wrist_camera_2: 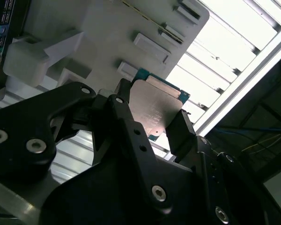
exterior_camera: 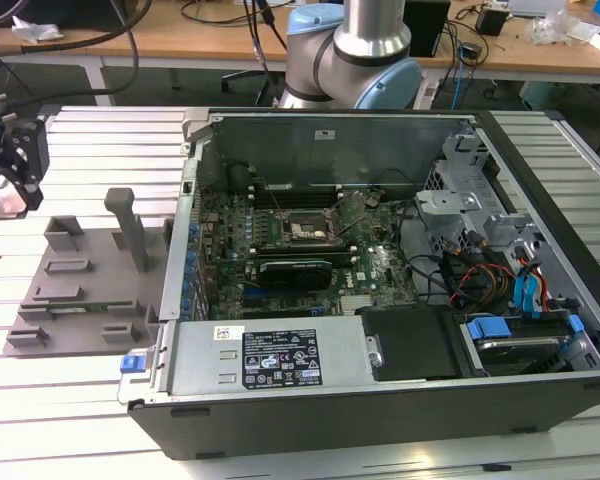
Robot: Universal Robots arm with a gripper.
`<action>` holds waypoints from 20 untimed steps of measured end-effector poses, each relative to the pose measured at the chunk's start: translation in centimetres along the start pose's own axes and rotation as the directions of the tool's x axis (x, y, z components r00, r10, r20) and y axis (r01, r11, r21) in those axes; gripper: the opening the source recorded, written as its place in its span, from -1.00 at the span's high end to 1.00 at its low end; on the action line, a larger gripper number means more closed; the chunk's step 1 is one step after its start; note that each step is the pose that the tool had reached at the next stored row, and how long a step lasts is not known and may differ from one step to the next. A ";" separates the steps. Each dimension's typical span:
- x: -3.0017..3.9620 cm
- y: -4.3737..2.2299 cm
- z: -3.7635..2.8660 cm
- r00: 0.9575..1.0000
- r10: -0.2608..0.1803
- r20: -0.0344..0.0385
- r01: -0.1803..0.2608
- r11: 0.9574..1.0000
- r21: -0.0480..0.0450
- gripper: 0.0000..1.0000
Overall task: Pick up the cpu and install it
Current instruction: 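Pick up the cpu and move it towards the insertion slot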
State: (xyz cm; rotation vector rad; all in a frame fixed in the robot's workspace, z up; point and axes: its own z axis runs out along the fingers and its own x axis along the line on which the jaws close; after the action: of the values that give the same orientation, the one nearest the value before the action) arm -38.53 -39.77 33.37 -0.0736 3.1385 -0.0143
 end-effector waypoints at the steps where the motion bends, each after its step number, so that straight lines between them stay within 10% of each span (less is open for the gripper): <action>1: 0.00 0.00 -0.24 1.000 0.000 0.000 0.000 1.000 0.000 -0.09; 20: -0.01 -0.04 -4.32 1.000 0.000 0.000 0.000 1.000 0.001 -0.09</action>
State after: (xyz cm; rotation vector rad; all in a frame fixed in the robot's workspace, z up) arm -38.53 -39.77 37.69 -0.0736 3.1384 -0.0151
